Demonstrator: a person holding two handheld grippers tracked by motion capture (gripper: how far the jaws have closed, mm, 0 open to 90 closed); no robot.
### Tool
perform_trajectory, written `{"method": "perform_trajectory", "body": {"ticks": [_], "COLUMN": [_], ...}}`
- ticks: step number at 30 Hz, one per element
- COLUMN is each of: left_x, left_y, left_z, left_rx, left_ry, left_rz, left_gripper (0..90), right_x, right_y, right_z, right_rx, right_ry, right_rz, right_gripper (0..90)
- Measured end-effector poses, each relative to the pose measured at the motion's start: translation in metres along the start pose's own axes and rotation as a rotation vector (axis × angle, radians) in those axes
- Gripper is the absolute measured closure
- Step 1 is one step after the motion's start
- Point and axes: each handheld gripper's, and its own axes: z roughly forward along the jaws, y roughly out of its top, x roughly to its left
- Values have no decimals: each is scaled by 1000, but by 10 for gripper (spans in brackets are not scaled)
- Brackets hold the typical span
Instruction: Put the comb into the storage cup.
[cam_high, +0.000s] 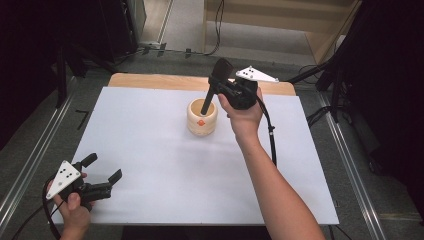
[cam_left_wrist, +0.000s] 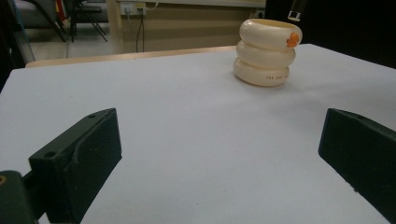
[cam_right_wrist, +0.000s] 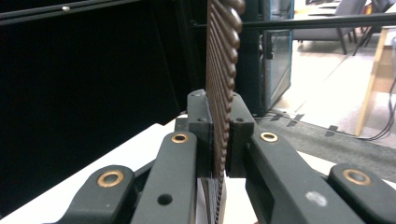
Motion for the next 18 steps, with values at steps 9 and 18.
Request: {"method": "perform_trajectory", "body": {"ticks": [9, 18], "left_x": [0, 1], "left_y": [0, 0], "left_z": [0, 0], "left_rx": [2, 0], "left_ry": [1, 0], "left_rz": [-1, -3], "left_gripper": [0, 0], "right_x": [-4, -9], "right_y": [-3, -8], "right_z": [7, 16], "right_rx": [-21, -15], "right_ry": [-26, -40], "right_rz": [-10, -9], "right_gripper": [825, 825]}}
